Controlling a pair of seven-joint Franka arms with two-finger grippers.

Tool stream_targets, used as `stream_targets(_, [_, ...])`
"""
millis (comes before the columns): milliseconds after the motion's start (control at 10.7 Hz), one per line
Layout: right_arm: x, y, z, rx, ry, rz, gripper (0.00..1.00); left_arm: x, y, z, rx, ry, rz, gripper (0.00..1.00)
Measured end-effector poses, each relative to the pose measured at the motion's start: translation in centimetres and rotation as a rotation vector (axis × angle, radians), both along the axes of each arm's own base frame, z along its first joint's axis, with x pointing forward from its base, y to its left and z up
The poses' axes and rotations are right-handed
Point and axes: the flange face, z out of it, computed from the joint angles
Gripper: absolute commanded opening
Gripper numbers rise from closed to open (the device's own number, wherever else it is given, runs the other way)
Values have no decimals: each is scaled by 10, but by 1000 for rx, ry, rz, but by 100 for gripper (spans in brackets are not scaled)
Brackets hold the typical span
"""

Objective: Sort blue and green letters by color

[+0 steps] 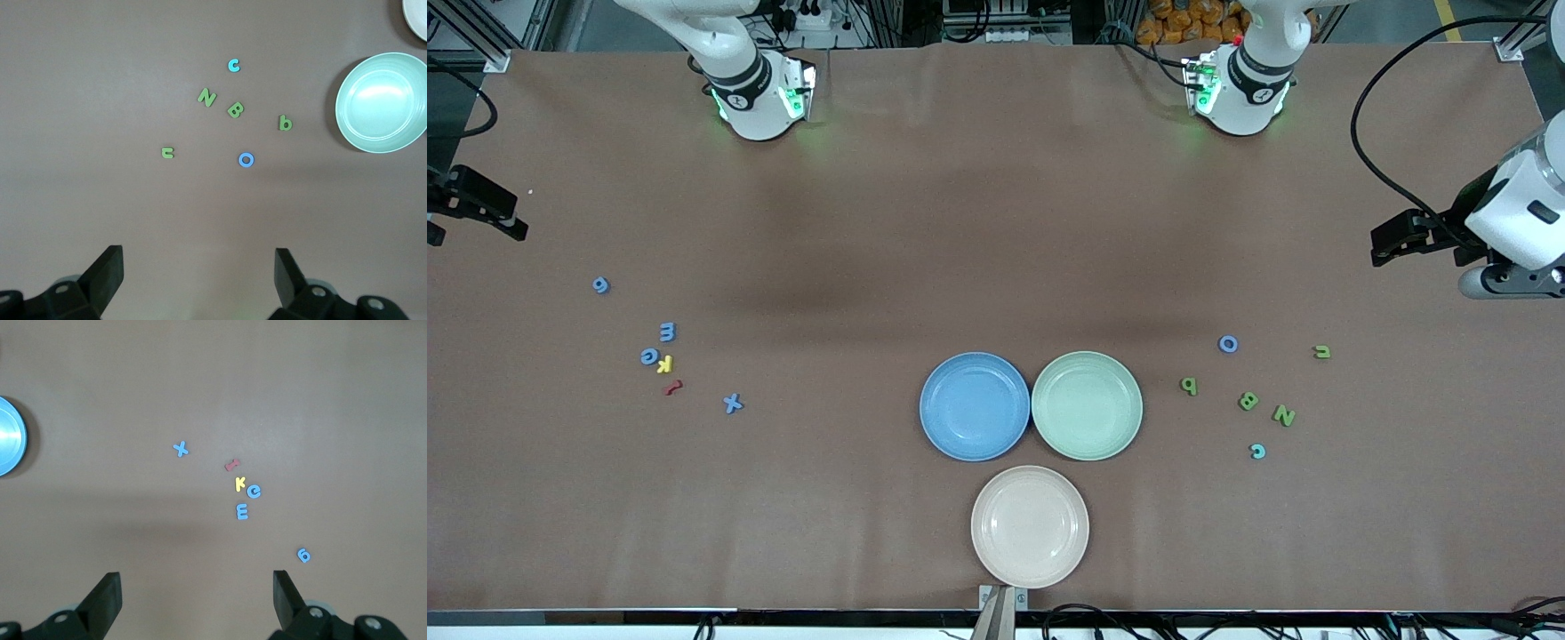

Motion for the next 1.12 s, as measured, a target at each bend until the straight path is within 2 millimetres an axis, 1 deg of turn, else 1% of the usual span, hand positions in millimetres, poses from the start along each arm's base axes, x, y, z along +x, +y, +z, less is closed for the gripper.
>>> stream_targets(186, [0, 0, -14, 3, 26, 0, 100, 1, 0, -2, -1, 1, 0, 100])
stream_targets(280, [-1, 0, -20, 4, 38, 0, 100, 5, 0, -7, -3, 1, 0, 100])
stream_targets(373, [-1, 2, -23, 6, 44, 4, 100, 10, 1, -17, -5, 8, 0, 100])
stream_targets(466, [0, 7, -22, 6, 40, 12, 100, 18, 2, -32, -9, 18, 0, 100])
stream_targets(653, [0, 10, -18, 17, 22, 14, 100, 36, 7, -63, -20, 25, 7, 100])
stream_targets(746, [-1, 10, -11, 57, -3, 5, 100, 43, 13, -76, -25, 29, 6, 100])
stream_targets(839, [-5, 8, 0, 82, -33, -4, 100, 49, 21, -89, -31, 25, -8, 100])
stream_targets(932, [-8, 5, 9, 88, -53, -10, 100, 53, 30, -102, -36, 14, -16, 100])
stream_targets(1119, [-13, 3, 17, 90, -67, -15, 100, 56, 49, -136, -41, 13, -12, 100])
